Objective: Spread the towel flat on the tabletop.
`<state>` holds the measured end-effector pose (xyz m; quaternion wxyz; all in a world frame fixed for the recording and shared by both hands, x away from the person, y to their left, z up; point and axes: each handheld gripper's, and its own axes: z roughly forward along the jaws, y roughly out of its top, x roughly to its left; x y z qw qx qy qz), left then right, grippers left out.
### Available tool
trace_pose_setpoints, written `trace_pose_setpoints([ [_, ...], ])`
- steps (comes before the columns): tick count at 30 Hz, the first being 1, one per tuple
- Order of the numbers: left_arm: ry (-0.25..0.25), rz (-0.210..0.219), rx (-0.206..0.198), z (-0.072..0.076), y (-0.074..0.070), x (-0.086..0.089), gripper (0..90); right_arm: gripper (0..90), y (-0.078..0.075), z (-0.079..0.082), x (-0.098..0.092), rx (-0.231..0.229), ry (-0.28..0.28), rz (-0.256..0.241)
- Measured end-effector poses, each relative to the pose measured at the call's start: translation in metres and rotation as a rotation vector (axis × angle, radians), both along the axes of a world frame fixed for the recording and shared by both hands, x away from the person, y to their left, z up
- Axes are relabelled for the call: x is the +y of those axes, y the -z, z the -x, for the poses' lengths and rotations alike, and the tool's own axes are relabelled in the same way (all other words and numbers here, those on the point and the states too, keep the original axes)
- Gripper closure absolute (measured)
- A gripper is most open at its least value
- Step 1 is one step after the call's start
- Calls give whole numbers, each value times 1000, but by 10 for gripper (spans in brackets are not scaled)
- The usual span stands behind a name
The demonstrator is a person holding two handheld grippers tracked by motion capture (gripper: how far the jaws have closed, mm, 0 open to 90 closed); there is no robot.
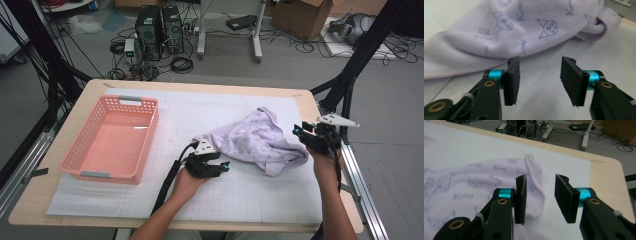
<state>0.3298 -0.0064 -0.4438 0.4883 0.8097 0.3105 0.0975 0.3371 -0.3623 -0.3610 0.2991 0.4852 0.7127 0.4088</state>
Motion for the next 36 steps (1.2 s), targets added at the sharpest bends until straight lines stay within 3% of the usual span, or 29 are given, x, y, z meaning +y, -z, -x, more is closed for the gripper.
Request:
trace_pose_setpoints([
  [3,-2,-18,-14,-5,-1,-12,422,594,11,23,-6,-4,1,15],
  [4,-7,-26,-25,-8,-3,-18,422,594,11,23,-6,-4,1,15],
  [5,-8,-33,-55,-12,-6,-29,418,573,19,39,-10,-5,0,7],
  [7,-14,-42,-66,-13,-7,-34,419,565,27,56,-12,-9,-16,-10],
  [9,-10,-77,-89,-17,-7,-45,425,564,30,64,-12,-8,-26,-18],
  [11,-3,-129,-105,-23,-4,-60,474,539,39,85,-7,12,-42,-17],
  [13,-5,-130,-112,-24,-2,-63,570,544,44,93,0,24,-70,-20],
  [15,-10,-141,-124,-26,2,-65,711,547,47,94,4,36,-94,-16],
  [16,-14,-141,-116,-28,3,-64,772,559,55,88,13,82,-136,1],
  [18,-18,-115,-100,-30,-1,-58,832,559,63,78,21,128,-160,0],
  [20,-27,-91,-102,-31,-6,-53,842,559,71,67,30,139,-176,-7],
  [26,-67,-27,-97,-34,-16,-33,855,567,82,32,55,152,-155,68],
  [28,-96,8,-106,-36,-22,-22,857,651,84,26,57,156,-163,71],
  [29,-125,32,-120,-38,-30,-8,857,740,84,25,57,166,-172,65],
  [30,-125,32,-120,-38,-30,-8,859,740,84,25,57,166,-172,65],
  [31,-141,45,-122,-39,-34,-1,860,828,81,26,56,181,-212,65],
  [33,-183,62,-135,-43,-43,17,865,845,79,30,56,214,-291,19],
  [36,-207,68,-145,-46,-48,27,872,848,76,41,60,247,-421,-24],
])
